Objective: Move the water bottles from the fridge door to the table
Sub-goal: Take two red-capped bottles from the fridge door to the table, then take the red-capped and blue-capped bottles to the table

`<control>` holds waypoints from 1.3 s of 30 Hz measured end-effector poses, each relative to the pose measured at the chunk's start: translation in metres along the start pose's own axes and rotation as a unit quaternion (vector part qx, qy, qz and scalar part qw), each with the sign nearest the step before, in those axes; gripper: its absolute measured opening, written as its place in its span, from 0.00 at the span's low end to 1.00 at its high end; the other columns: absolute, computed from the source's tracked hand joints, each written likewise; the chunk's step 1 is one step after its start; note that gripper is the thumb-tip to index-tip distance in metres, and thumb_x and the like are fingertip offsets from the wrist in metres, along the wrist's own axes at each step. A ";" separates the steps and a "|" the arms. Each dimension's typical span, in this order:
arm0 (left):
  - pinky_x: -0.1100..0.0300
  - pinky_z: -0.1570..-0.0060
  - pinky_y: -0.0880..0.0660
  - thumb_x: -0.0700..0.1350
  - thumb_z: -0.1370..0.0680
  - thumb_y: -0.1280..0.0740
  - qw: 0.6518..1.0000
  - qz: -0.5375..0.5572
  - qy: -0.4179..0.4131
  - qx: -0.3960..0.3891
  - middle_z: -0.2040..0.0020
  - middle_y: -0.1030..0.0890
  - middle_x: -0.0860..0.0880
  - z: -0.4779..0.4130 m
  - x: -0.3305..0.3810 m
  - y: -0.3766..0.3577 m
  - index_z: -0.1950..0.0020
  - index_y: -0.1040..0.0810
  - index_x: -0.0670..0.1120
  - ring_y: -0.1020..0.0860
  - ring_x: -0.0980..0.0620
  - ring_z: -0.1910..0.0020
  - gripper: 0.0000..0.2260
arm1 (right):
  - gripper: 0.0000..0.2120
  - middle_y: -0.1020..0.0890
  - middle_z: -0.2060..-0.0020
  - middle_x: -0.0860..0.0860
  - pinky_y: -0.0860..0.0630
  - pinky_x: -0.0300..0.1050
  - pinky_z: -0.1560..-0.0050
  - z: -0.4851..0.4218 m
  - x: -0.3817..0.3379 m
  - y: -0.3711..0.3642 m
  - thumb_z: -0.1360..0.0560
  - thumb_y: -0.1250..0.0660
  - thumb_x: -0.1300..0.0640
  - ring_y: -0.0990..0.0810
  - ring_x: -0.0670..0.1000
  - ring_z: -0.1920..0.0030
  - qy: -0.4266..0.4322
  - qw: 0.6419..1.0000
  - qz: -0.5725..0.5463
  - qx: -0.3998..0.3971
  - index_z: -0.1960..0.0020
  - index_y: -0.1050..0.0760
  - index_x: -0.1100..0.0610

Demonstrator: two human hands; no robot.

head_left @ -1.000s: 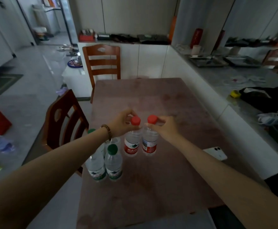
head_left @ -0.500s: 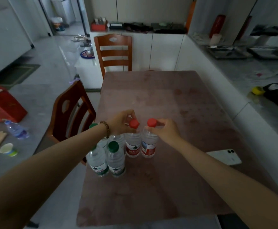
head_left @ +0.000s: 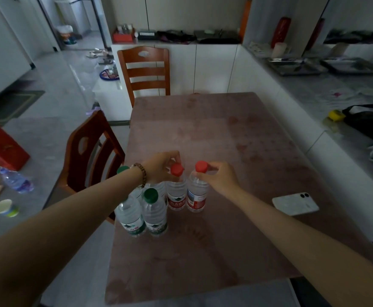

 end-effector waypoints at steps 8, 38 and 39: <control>0.49 0.43 0.23 0.40 0.31 0.26 1.000 -0.008 0.010 0.000 0.45 0.18 0.47 0.000 0.000 0.001 0.51 0.28 0.47 0.20 0.50 0.47 0.14 | 0.22 0.17 0.52 0.47 0.29 0.40 0.48 0.001 -0.003 -0.003 0.37 0.23 0.47 0.21 0.45 0.51 -0.016 1.000 -0.002 0.010 0.46 0.19 0.55; 0.53 0.38 0.32 0.53 0.26 0.32 0.983 -0.170 -0.063 0.028 0.29 0.32 0.45 0.027 0.054 -0.004 0.29 0.36 0.46 0.28 0.46 0.36 0.28 | 0.30 0.31 0.30 0.53 0.33 0.42 0.37 0.116 -0.007 0.077 0.28 0.30 0.48 0.31 0.51 0.32 -0.171 0.983 0.073 0.016 0.30 0.35 0.54; 0.54 0.38 0.33 0.54 0.26 0.33 0.981 -0.174 -0.082 0.015 0.29 0.32 0.45 0.035 0.060 -0.007 0.30 0.36 0.46 0.29 0.45 0.35 0.28 | 0.30 0.31 0.30 0.51 0.33 0.40 0.39 0.138 -0.012 0.085 0.28 0.31 0.46 0.32 0.51 0.32 -0.182 0.980 0.080 0.028 0.29 0.36 0.53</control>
Point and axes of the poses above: each hand's wrist, its own z-axis away from the middle knuckle, its own y-axis out of the back of the hand, x = y × z, the point moved 2 cm from there along -z, towards the middle knuckle
